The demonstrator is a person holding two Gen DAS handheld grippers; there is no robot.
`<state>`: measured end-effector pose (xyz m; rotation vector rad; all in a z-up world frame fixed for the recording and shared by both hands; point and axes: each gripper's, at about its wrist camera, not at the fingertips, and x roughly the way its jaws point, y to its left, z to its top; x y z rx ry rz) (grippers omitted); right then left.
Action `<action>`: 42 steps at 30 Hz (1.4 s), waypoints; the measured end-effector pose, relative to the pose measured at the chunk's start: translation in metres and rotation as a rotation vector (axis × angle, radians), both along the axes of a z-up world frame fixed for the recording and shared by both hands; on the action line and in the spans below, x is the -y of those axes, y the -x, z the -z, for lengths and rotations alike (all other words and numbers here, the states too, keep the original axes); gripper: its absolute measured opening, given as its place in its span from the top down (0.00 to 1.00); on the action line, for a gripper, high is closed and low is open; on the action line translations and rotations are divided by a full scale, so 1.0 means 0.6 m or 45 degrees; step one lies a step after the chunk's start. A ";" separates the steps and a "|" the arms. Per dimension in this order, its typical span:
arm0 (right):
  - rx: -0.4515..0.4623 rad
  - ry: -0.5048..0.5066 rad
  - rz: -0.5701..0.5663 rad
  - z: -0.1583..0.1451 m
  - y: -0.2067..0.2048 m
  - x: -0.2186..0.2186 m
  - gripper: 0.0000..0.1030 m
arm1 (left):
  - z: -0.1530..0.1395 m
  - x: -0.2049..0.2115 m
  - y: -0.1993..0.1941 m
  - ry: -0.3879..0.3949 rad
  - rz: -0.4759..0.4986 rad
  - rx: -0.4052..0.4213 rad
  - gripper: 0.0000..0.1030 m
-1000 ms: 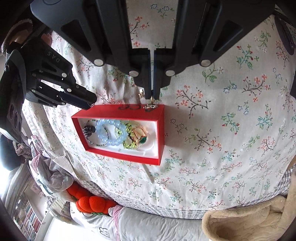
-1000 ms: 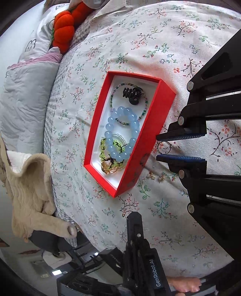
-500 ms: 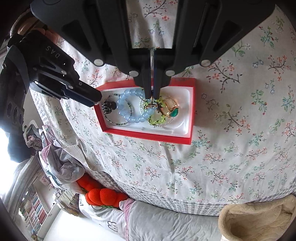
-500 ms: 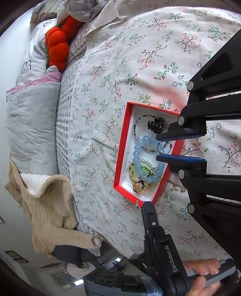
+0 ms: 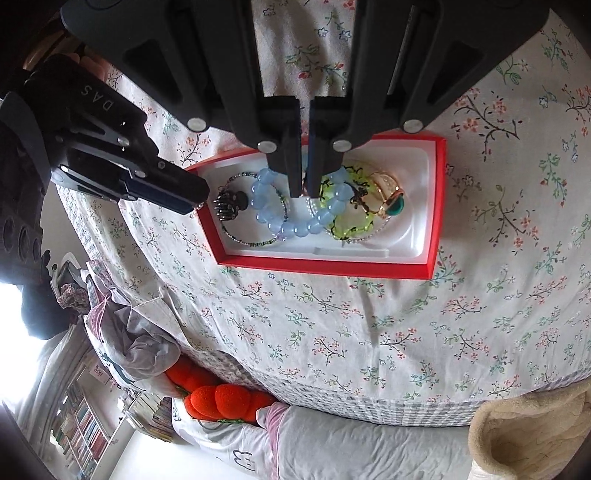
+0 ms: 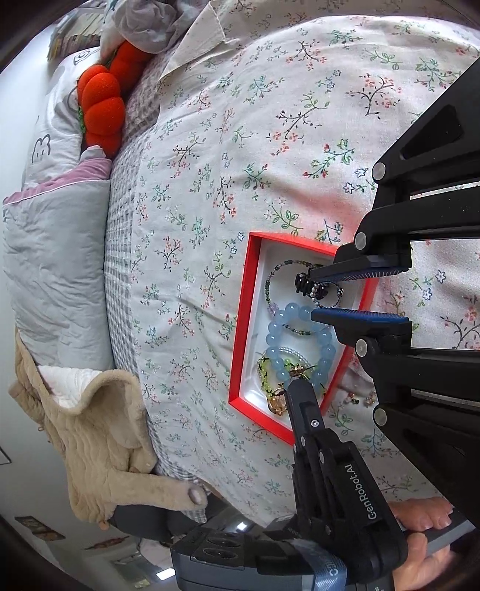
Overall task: Organize jewelry
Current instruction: 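Carry the earring and ring into the red box and open both tools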
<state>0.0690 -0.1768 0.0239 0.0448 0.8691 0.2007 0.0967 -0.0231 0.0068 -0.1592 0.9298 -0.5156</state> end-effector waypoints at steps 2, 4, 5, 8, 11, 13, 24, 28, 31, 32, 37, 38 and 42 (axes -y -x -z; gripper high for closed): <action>0.000 0.000 -0.002 -0.001 -0.001 0.001 0.86 | -0.005 -0.001 0.002 0.004 -0.003 0.015 0.97; -0.001 0.003 -0.006 0.000 -0.001 0.000 0.86 | -0.012 -0.004 0.004 0.010 -0.008 0.014 0.89; -0.002 0.005 -0.009 -0.001 -0.002 0.000 0.86 | -0.017 -0.007 0.007 0.014 -0.013 0.021 0.85; -0.010 0.003 -0.015 0.000 -0.004 -0.002 0.86 | -0.033 -0.020 0.017 0.003 -0.039 0.043 0.81; -0.010 0.006 -0.026 -0.001 -0.008 -0.008 0.86 | -0.045 -0.036 0.029 -0.045 -0.072 0.055 0.73; -0.013 0.005 -0.038 0.000 -0.011 -0.014 0.86 | -0.047 -0.048 0.035 -0.091 -0.092 0.045 0.71; -0.042 0.007 -0.039 0.012 -0.040 -0.042 0.86 | 0.003 -0.103 0.046 -0.269 -0.238 -0.146 0.50; -0.043 0.015 -0.036 0.014 -0.049 -0.050 0.85 | 0.013 -0.110 0.048 -0.291 -0.249 -0.171 0.41; -0.044 0.020 -0.028 0.015 -0.052 -0.054 0.85 | 0.016 -0.110 0.049 -0.303 -0.246 -0.182 0.41; -0.046 0.021 -0.026 0.016 -0.054 -0.055 0.85 | 0.018 -0.111 0.049 -0.303 -0.246 -0.187 0.41; -0.061 -0.037 -0.011 0.012 -0.056 -0.054 0.83 | 0.024 -0.111 0.051 -0.322 -0.245 -0.198 0.39; -0.067 -0.046 -0.008 0.011 -0.056 -0.053 0.83 | 0.026 -0.111 0.052 -0.332 -0.238 -0.193 0.39; -0.096 -0.082 -0.014 0.007 -0.051 -0.046 0.79 | 0.040 -0.108 0.058 -0.407 -0.216 -0.163 0.31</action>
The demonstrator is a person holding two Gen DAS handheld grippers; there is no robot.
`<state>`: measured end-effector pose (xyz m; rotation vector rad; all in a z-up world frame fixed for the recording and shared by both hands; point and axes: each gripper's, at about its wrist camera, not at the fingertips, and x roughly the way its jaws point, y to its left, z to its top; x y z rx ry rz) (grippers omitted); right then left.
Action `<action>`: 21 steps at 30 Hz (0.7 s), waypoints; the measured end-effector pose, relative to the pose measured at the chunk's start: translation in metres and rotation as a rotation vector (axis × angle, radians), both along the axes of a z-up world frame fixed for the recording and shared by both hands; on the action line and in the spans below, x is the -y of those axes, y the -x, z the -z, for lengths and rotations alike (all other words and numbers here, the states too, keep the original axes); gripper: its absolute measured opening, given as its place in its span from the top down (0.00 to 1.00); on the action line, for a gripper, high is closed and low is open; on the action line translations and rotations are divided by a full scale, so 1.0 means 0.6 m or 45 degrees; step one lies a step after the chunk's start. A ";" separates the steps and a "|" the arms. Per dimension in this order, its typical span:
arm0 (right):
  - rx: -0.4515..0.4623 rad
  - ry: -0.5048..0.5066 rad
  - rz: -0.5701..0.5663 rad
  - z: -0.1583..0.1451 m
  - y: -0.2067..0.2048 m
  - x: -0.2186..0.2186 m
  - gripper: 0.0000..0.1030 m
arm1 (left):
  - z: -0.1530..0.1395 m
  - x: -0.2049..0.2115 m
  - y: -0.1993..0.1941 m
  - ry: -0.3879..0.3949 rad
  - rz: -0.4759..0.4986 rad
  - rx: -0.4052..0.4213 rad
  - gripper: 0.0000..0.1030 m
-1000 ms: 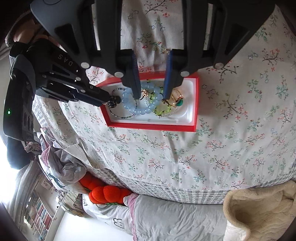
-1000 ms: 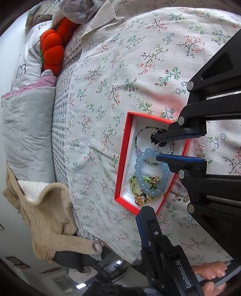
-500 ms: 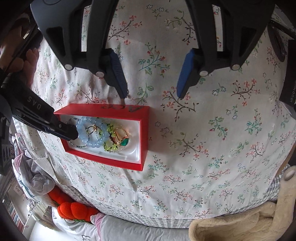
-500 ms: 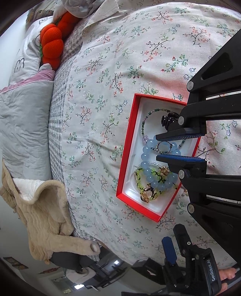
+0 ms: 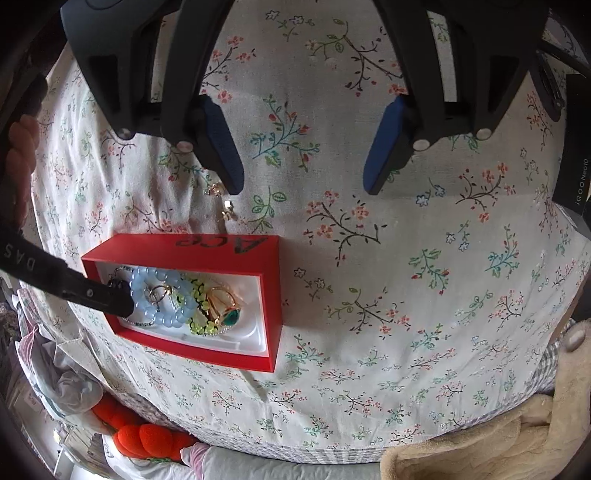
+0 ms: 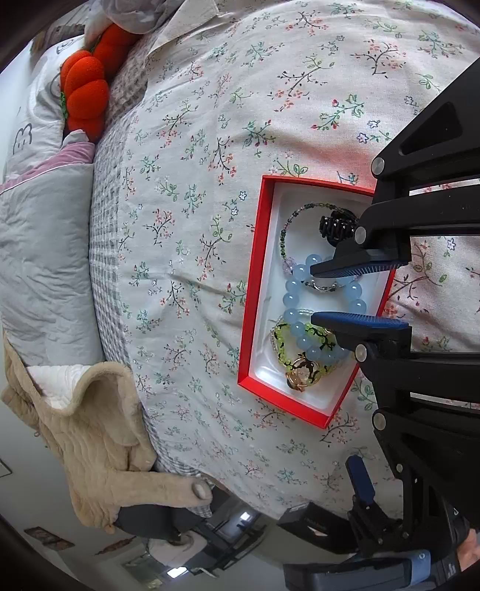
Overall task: Organize jewelry
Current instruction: 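Carry the earring and ring into the red box and open both tools, then grasp a gold earring with the right tool while the left tool grasps another gold earring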
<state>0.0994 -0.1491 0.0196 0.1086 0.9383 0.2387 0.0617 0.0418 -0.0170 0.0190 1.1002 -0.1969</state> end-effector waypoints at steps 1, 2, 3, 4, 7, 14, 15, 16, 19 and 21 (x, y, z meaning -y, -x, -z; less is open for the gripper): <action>-0.001 -0.004 -0.002 -0.001 0.002 0.001 0.77 | 0.004 0.000 0.001 -0.022 -0.002 0.004 0.30; -0.001 -0.006 -0.003 -0.002 0.005 0.002 0.76 | 0.008 0.000 0.002 -0.038 -0.002 0.007 0.30; -0.002 -0.008 -0.003 -0.003 0.008 0.003 0.74 | 0.011 -0.001 0.003 -0.046 0.001 0.009 0.30; -0.004 -0.012 -0.003 -0.005 0.011 0.004 0.71 | 0.013 -0.001 0.005 -0.053 0.006 0.009 0.30; 0.002 -0.027 -0.005 -0.010 0.025 0.008 0.48 | 0.020 -0.002 0.011 -0.082 0.014 0.011 0.29; 0.007 0.013 -0.036 -0.011 0.065 0.006 0.48 | 0.027 -0.013 0.025 -0.122 0.003 -0.008 0.26; 0.000 0.024 -0.033 -0.007 0.071 0.006 0.48 | 0.026 -0.014 0.026 -0.134 0.003 -0.009 0.26; -0.009 0.034 -0.031 -0.003 0.076 0.005 0.48 | 0.026 -0.016 0.028 -0.151 0.003 -0.012 0.26; -0.042 0.063 -0.030 0.016 0.096 0.000 0.48 | 0.027 -0.021 0.033 -0.214 -0.017 -0.029 0.26; -0.071 0.088 -0.036 0.032 0.110 -0.006 0.48 | 0.027 -0.027 0.037 -0.220 -0.026 -0.041 0.26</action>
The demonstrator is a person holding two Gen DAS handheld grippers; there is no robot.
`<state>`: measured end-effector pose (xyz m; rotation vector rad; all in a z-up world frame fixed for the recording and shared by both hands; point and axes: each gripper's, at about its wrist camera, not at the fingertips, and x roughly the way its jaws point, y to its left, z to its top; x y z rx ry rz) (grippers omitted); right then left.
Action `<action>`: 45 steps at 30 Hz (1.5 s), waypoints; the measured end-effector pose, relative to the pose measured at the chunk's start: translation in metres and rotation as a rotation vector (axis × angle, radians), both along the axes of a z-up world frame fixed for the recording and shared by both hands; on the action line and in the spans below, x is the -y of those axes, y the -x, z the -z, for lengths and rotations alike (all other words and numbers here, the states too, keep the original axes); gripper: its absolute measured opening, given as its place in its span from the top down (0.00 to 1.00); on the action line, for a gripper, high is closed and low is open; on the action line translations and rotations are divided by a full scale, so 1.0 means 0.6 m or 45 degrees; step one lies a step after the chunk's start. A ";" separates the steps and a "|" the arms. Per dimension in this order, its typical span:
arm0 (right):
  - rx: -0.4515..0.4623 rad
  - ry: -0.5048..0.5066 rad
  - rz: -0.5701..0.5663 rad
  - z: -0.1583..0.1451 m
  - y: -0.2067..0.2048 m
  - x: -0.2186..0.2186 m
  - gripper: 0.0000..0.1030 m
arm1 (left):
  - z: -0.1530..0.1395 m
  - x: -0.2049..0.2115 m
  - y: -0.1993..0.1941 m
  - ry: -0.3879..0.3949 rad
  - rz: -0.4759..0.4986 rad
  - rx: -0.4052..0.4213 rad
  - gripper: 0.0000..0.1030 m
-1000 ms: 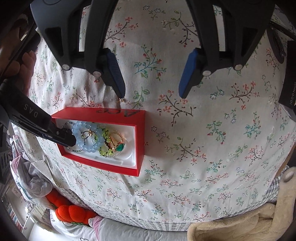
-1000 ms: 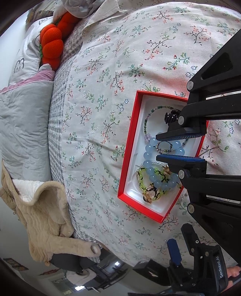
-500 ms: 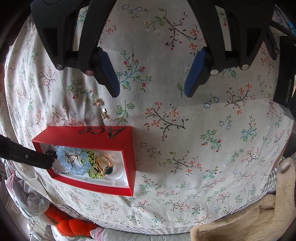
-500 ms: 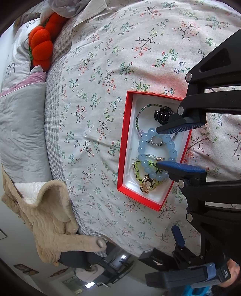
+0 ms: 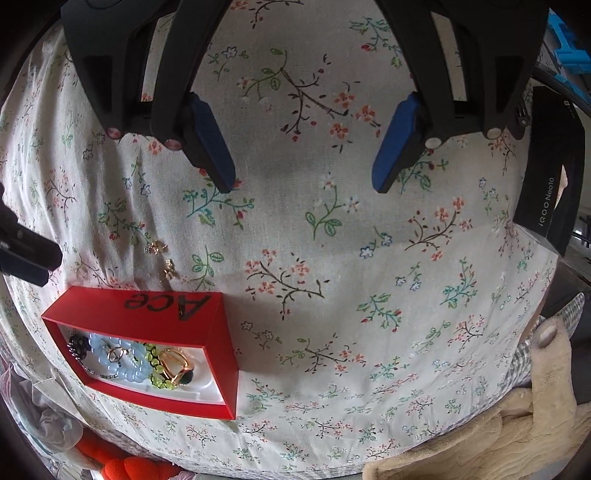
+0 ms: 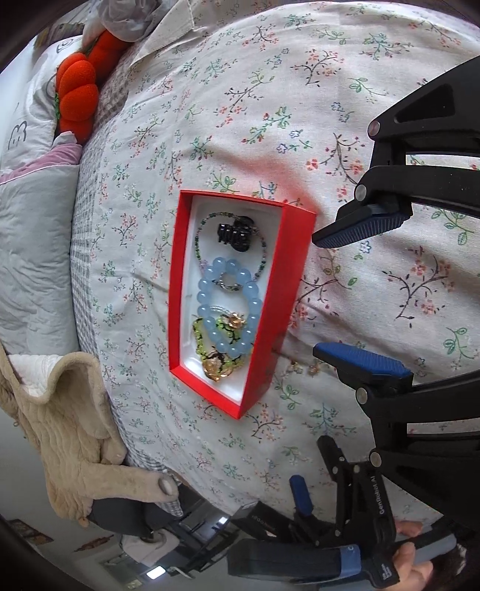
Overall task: Organize jewelry
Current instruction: 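Grasp a gold earring with the right tool while the left tool grasps another gold earring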
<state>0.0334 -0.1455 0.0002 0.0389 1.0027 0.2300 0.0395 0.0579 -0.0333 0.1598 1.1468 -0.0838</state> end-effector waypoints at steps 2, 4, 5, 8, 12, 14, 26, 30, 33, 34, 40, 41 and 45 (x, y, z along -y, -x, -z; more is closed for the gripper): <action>-0.022 0.019 -0.007 0.014 0.010 -0.010 0.48 | 0.001 -0.006 0.003 0.012 -0.009 -0.011 0.26; -0.033 0.028 -0.003 0.026 0.018 -0.018 0.48 | 0.000 -0.009 0.007 0.020 -0.015 -0.013 0.26; -0.038 0.027 0.001 0.030 0.021 -0.022 0.48 | -0.001 -0.010 0.008 0.023 -0.017 -0.012 0.26; -0.058 0.024 0.015 0.043 0.030 -0.032 0.48 | -0.004 -0.014 0.010 0.040 -0.023 -0.018 0.25; -0.064 0.030 0.016 0.065 0.038 -0.045 0.48 | -0.008 -0.021 0.008 0.065 -0.039 -0.027 0.25; -0.048 0.060 0.016 0.073 0.038 -0.054 0.48 | -0.009 -0.029 0.007 0.079 -0.058 -0.033 0.25; 0.051 0.008 -0.070 0.082 0.018 -0.113 0.62 | -0.016 -0.035 0.004 0.141 -0.053 -0.049 0.25; 0.042 0.025 -0.092 0.095 0.009 -0.128 0.66 | -0.015 -0.049 0.003 0.156 -0.079 -0.058 0.25; 0.043 0.010 -0.083 0.096 0.000 -0.129 0.67 | -0.017 -0.057 0.004 0.167 -0.089 -0.058 0.25; 0.042 0.002 -0.077 0.097 -0.003 -0.128 0.68 | -0.018 -0.058 0.004 0.168 -0.092 -0.056 0.25; 0.045 -0.005 -0.073 0.101 -0.020 -0.130 0.69 | -0.015 -0.060 0.003 0.161 -0.096 -0.061 0.25; 0.046 -0.006 -0.076 0.101 -0.023 -0.131 0.69 | -0.014 -0.060 0.003 0.158 -0.094 -0.064 0.25; 0.051 0.007 -0.084 0.102 -0.028 -0.133 0.77 | -0.010 -0.053 0.002 0.142 -0.083 -0.065 0.25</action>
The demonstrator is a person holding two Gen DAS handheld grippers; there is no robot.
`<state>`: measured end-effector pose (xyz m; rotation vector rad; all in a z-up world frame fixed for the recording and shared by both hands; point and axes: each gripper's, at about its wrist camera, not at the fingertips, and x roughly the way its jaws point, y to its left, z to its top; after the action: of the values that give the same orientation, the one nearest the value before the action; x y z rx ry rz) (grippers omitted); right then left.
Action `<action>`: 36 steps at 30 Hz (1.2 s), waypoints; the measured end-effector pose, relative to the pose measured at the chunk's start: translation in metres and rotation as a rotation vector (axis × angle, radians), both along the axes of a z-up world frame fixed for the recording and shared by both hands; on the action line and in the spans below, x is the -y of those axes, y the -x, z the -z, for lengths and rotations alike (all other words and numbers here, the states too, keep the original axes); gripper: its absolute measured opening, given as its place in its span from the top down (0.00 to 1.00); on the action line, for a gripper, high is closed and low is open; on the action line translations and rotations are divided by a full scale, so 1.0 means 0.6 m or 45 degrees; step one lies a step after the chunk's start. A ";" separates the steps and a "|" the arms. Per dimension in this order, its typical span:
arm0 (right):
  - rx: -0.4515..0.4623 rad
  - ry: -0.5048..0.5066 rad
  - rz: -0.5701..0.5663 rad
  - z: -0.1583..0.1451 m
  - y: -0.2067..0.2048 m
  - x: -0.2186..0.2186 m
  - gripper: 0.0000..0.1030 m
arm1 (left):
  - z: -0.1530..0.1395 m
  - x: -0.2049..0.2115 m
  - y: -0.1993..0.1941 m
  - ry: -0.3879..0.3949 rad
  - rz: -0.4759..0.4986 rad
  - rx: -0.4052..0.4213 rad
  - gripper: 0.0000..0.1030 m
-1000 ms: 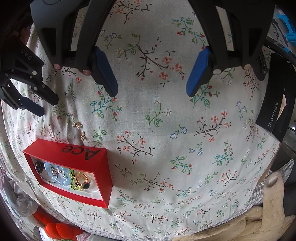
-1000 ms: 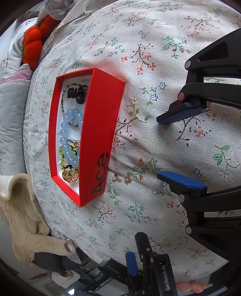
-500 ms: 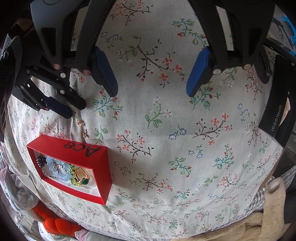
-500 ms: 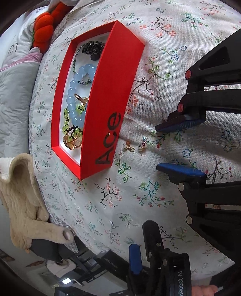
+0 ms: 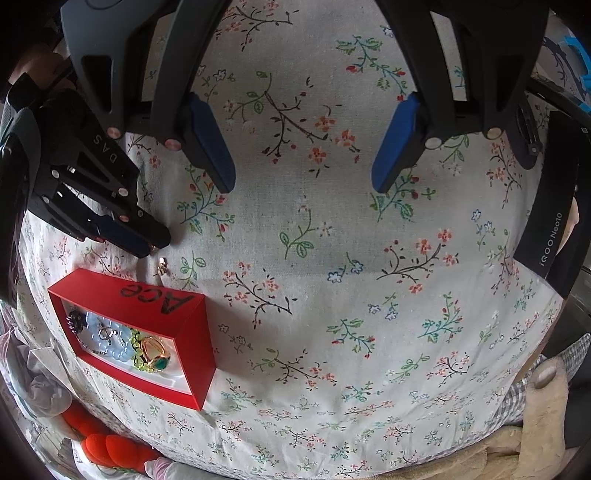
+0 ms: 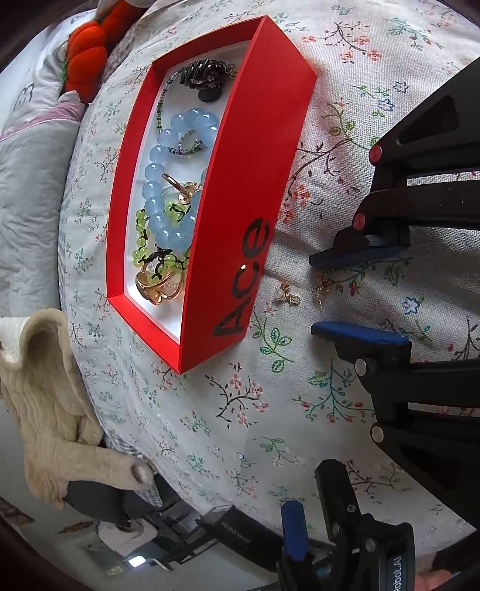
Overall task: Organize jewelry
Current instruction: 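Grasp a gold earring with the right tool while the left tool grasps another gold earring, then lift both earrings over the red box with both tools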
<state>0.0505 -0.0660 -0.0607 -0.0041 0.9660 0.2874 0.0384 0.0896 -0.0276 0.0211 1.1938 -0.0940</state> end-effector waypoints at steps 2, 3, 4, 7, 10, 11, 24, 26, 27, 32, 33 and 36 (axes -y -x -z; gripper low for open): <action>0.000 0.001 0.003 0.000 -0.002 0.004 0.88 | 0.000 0.004 -0.001 -0.004 0.008 0.003 0.25; -0.002 -0.006 0.004 -0.001 -0.003 0.008 0.89 | 0.001 0.007 -0.002 -0.008 0.015 0.005 0.25; -0.006 -0.020 -0.001 -0.002 -0.004 0.011 0.90 | 0.000 0.010 -0.002 -0.011 0.019 0.010 0.25; -0.001 -0.036 -0.014 -0.007 -0.001 0.019 0.90 | -0.001 0.020 -0.001 -0.011 0.037 0.029 0.26; 0.000 -0.037 -0.002 -0.015 0.002 0.031 0.90 | -0.002 0.034 0.000 0.002 0.076 0.057 0.26; -0.002 -0.039 0.006 -0.018 0.003 0.037 0.90 | -0.002 0.041 0.001 0.007 0.093 0.067 0.26; -0.016 -0.045 0.066 -0.050 0.015 0.121 0.90 | 0.037 0.142 -0.019 0.236 0.351 0.037 0.71; -0.017 -0.040 0.065 -0.052 0.017 0.132 0.90 | 0.039 0.151 -0.023 0.218 0.345 0.060 0.71; -0.019 -0.042 0.065 -0.053 0.018 0.138 0.90 | 0.040 0.153 -0.026 0.222 0.338 0.066 0.71; -0.017 -0.041 0.073 -0.059 0.021 0.165 0.90 | 0.043 0.159 -0.038 0.244 0.299 0.090 0.72; -0.016 -0.042 0.076 -0.060 0.021 0.170 0.90 | 0.043 0.159 -0.041 0.246 0.292 0.095 0.72; -0.023 -0.058 0.090 -0.061 0.021 0.184 0.90 | 0.044 0.163 -0.050 0.246 0.274 0.110 0.74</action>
<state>0.0376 -0.1765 -0.0239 0.0744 0.9755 0.2444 0.0683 -0.0081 -0.0540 -0.0160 1.0888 -0.3935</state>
